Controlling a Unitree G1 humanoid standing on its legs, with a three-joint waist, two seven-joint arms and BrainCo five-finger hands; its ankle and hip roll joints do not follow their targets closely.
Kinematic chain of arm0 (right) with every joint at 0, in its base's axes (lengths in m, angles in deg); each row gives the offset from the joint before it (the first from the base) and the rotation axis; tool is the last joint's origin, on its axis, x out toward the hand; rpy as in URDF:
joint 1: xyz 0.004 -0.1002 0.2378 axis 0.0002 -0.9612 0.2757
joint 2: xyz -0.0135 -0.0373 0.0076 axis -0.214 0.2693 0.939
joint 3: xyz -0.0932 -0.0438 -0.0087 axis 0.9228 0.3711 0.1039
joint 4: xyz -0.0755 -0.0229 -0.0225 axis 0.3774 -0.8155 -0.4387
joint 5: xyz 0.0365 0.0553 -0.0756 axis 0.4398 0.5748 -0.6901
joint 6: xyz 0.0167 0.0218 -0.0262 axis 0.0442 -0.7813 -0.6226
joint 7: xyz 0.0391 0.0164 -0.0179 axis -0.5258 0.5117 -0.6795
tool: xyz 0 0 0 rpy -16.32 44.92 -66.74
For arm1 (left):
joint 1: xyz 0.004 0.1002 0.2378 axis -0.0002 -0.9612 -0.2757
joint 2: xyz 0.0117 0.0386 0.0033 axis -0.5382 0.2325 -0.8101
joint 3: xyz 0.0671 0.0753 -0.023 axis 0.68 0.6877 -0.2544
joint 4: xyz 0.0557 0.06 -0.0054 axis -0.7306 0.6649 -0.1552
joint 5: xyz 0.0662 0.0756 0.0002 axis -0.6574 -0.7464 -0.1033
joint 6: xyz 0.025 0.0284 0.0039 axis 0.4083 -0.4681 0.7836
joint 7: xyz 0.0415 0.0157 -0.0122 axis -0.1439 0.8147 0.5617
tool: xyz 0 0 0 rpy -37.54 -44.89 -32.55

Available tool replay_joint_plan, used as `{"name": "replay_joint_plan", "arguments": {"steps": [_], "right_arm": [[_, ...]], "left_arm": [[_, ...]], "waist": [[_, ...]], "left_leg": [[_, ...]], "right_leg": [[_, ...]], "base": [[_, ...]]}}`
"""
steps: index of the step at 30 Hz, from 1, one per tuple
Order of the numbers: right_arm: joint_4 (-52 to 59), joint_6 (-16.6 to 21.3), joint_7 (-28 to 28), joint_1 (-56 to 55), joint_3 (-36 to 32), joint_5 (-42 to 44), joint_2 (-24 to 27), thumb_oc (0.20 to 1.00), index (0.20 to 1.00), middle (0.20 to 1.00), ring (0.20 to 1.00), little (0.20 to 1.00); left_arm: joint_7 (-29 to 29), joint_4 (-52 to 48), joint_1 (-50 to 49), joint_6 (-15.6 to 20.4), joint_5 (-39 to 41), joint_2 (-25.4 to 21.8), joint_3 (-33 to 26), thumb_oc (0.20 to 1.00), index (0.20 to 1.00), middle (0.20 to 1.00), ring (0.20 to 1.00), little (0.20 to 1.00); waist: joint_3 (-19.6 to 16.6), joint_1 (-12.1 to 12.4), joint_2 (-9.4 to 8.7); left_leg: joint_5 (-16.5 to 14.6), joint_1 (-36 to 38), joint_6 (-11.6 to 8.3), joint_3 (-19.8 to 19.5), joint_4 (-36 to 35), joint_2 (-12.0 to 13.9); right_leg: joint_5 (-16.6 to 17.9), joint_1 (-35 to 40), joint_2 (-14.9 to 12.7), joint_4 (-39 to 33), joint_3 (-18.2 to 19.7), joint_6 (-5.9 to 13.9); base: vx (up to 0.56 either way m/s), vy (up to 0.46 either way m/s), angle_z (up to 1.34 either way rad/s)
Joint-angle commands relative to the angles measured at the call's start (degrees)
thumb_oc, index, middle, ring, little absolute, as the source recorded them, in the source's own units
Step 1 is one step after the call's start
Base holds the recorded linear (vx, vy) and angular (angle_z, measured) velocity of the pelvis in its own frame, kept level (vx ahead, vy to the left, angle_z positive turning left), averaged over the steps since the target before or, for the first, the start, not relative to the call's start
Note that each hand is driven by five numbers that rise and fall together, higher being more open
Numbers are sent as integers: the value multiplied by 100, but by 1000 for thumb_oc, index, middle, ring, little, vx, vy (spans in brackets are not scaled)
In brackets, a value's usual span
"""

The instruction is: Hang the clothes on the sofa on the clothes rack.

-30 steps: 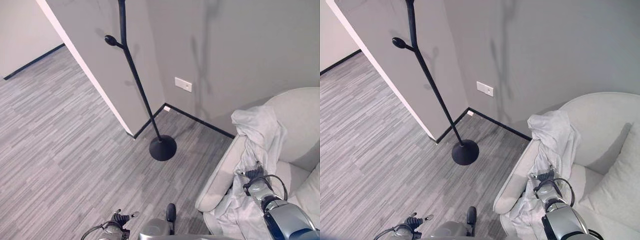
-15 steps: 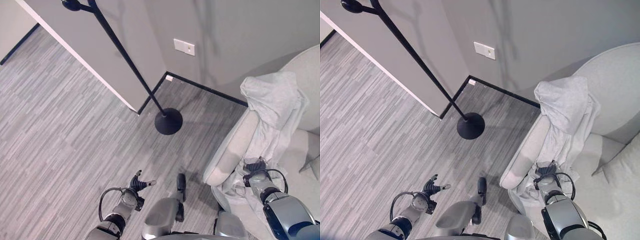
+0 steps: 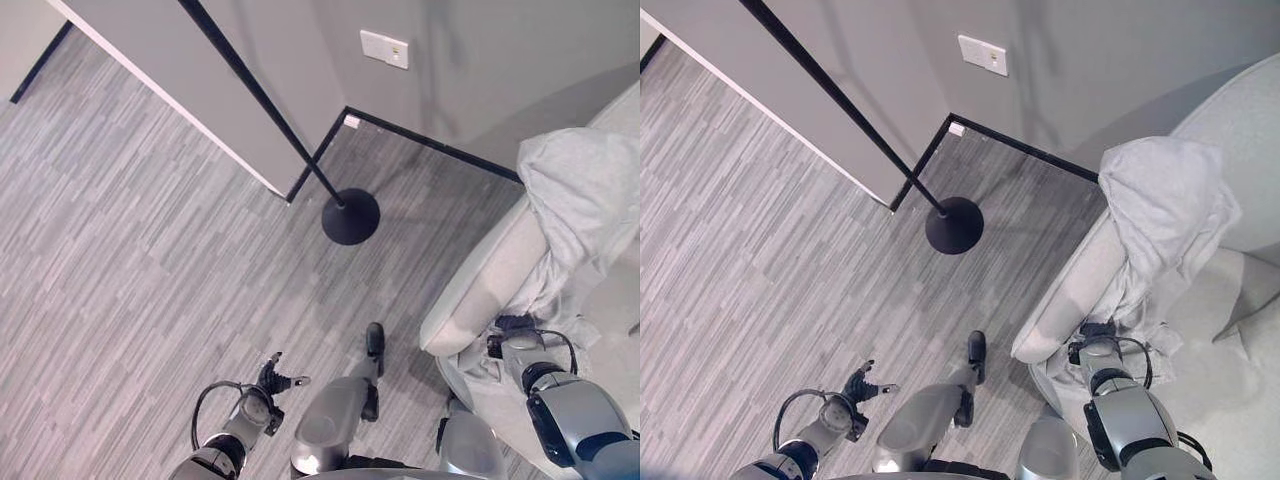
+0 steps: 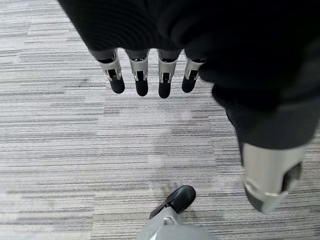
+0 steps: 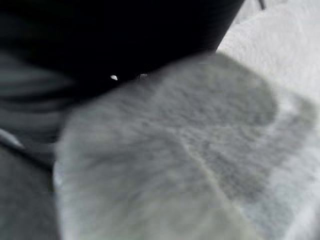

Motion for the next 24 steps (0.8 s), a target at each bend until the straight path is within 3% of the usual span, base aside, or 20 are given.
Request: {"name": "replay_joint_plan", "arguments": {"steps": [1,4,5,8,9,11,13,20,24], "right_arm": [[-296,77,-168,196,-157,284,-371,200,200,200,200,200],[-178,95,-182,55,-202,288,-407,200,200,200,200,200],[836,221,-272,-453,-212,115,-556,200,200,200,200,200],[850,213,-268,-471,-216,112,-561,200,200,200,200,200],[2976,197,-378,-1077,-262,-234,-461,200,200,200,200,200],[3003,180,-373,-1106,-267,-241,-468,200,200,200,200,200],[5072,164,-540,-1555,-508,-493,-286,200,200,200,200,200],[7848,317,-740,-1420,-414,-486,-383,200,200,200,200,200],[8297,320,-734,-1211,-244,-433,-369,200,200,200,200,200]], "left_arm": [[49,709,336,-54,-51,195,396,1000,1000,1000,1000,1000],[44,805,317,-67,-26,206,379,1000,1000,1000,1000,1000],[19,1036,321,-88,83,119,369,1000,1000,1000,1000,1000],[19,1036,310,-87,83,116,376,1000,1000,1000,1000,1000],[6,1032,221,-146,133,-158,366,1000,1000,1000,1000,1000],[5,1028,206,-147,133,-163,375,1000,1000,1000,1000,1000],[-2,962,74,-188,187,-357,318,1000,1000,1000,1000,1000],[-73,951,-58,-157,222,-399,428,1000,1000,1000,1000,1000],[-90,929,-105,-147,260,-369,393,1000,1000,1000,1000,1000]], "waist": [[-81,143,310],[-177,134,231],[-519,80,-203],[-547,90,-211],[-801,-27,-689],[-817,-18,-695],[-1100,-109,-951],[-1546,-189,-1075],[-1645,-202,-1071]], "left_leg": [[-460,384,-448,-174,43,240],[-479,420,-440,-181,43,242],[-547,594,-398,-191,43,249],[-565,588,-398,-186,43,246],[-629,803,-348,-184,43,233],[-648,813,-348,-179,43,231],[-687,992,-301,-183,43,200],[-779,1352,-249,-171,43,124],[-783,1433,-238,-162,43,104]], "right_leg": [[192,-117,-682,8,153,-55],[184,-102,-671,7,160,-57],[166,-28,-582,7,176,-94],[147,-36,-586,9,177,-91],[150,29,-446,67,233,-137],[135,42,-448,59,233,-135],[144,51,-360,228,287,-163],[132,153,-336,566,427,-195],[137,170,-346,622,461,-200]], "base": [[66,-13,0],[63,-37,-3],[100,-91,-8],[49,-68,-8],[45,-115,-14],[23,-57,4],[3,-40,-30],[-7,21,-12],[-32,46,-11]]}}
